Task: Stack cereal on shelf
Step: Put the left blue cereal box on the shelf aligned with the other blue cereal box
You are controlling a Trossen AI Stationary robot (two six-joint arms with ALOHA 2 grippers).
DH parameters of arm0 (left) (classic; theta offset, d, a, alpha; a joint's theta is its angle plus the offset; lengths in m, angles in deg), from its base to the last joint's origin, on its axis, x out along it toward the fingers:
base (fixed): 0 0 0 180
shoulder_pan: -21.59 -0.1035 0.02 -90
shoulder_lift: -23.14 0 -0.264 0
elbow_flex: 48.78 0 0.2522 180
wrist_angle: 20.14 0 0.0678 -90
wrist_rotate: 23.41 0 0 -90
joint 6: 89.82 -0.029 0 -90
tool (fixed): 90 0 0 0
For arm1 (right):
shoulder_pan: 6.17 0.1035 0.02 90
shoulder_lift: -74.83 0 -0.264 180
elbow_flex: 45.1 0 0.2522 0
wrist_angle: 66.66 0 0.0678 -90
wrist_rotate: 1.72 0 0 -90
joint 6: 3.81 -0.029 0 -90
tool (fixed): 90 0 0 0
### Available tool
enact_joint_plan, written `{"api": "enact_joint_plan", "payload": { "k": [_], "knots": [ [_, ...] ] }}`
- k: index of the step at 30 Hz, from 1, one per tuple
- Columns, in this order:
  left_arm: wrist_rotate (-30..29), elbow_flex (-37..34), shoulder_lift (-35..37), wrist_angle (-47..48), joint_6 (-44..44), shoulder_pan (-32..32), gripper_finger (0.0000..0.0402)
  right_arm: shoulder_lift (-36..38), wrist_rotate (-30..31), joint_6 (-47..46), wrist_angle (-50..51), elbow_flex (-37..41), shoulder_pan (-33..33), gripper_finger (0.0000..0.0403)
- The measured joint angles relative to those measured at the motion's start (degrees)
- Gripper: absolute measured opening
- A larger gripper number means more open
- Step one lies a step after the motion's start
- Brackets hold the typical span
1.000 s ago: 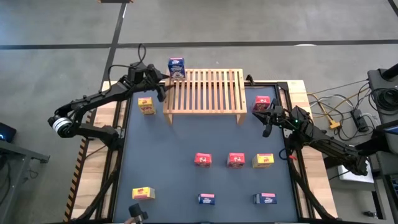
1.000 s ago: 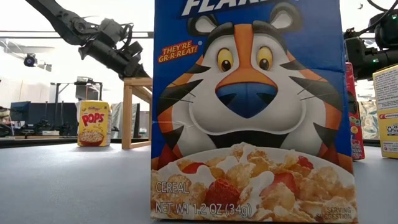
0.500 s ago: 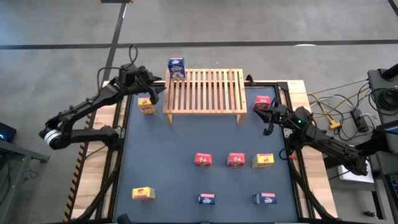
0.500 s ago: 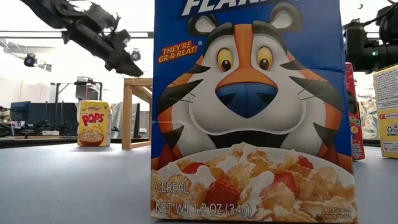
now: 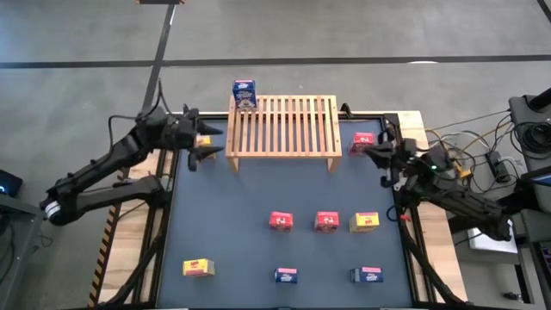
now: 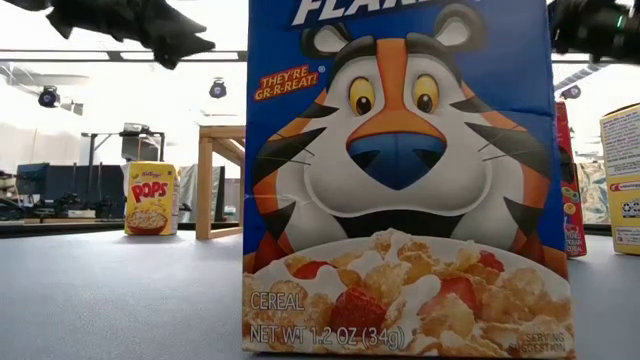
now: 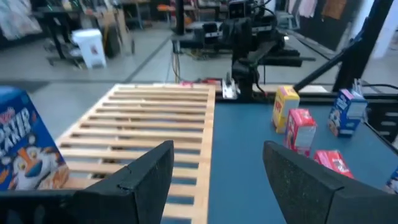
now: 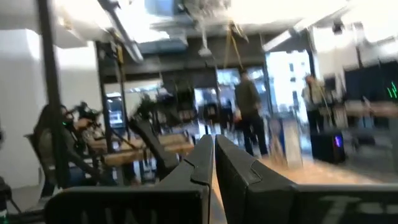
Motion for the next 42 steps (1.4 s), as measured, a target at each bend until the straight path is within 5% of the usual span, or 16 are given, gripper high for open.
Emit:
{"api": "enact_joint_plan", "payload": {
  "k": [7, 18, 28, 36, 42],
  "knots": [
    [-9.52, -5.04, 4.86, -10.01, 1.39, 8.95, 0.0231, -6.15, 5.38, 11.95, 13.54, -11.52, 4.32, 0.0009],
    [-14.11, -8.31, 1.56, -26.53, 0.91, 9.21, 0.0231, -19.97, 6.71, 21.57, 13.55, -20.67, 12.80, 0.0009],
    [-14.53, -7.06, -1.26, -26.39, 2.66, 9.21, 0.0231, -23.27, 22.28, 20.81, 20.49, -24.50, 26.80, 0.0009],
    [-14.51, -7.59, -0.41, -26.08, 5.79, 9.57, 0.0231, -27.84, 41.87, 22.28, 27.61, -30.18, 44.76, 0.0009],
    [-14.52, -8.07, -0.79, -26.09, 7.93, 11.74, 0.0231, -33.96, 44.08, 16.89, 32.88, -33.11, 54.31, 0.0009]
  ]
}}
